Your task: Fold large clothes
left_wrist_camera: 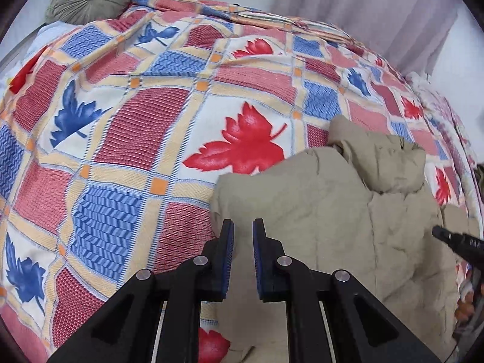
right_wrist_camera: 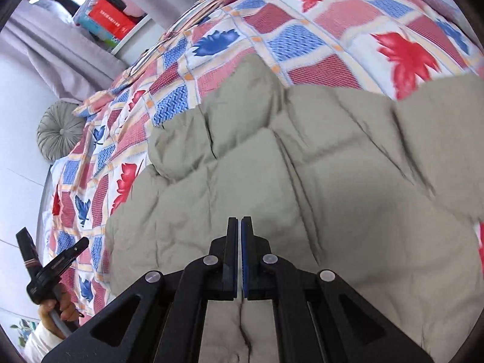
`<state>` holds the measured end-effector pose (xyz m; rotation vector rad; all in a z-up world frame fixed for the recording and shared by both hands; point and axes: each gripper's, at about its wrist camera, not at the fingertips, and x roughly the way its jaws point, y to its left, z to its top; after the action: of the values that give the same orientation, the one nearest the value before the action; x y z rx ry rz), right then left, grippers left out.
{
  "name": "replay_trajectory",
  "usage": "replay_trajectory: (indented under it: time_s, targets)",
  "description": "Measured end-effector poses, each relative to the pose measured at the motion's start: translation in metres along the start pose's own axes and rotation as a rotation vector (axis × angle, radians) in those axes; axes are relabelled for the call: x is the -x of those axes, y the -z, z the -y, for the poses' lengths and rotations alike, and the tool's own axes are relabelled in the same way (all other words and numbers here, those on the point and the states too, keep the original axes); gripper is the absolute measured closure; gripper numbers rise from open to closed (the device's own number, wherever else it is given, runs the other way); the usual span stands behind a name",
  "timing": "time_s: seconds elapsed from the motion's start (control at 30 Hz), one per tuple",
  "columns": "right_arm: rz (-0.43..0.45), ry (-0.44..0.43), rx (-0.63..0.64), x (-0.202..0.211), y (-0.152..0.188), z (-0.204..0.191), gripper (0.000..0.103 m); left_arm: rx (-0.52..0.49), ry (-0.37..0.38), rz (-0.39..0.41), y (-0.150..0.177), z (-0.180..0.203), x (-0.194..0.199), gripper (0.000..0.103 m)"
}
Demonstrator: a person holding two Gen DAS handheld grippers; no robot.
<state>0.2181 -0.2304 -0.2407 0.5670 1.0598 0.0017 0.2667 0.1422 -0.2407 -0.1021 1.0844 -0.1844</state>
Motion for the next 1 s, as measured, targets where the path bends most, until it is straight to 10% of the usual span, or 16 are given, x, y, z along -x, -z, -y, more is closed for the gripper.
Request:
replay_trajectory:
  time_s: [0.4, 0.9, 1.0]
  targets:
    - [-0.083, 0.076, 0.021, -0.043, 0.044, 0.032, 0.102, -0.095, -0.095, -0.095, 0.047, 0.017, -0.048, 0.088]
    - [-0.121, 0.108, -0.157, 0.039, 0.064, 0.083, 0.098, -0.074, -0.142, -0.093, 0.066, 0.070, 0.028, 0.088]
    - [-0.129, 0.094, -0.183, 0.058, 0.077, 0.094, 0.082, -0.101, -0.117, -0.123, 0.076, 0.099, 0.032, 0.088]
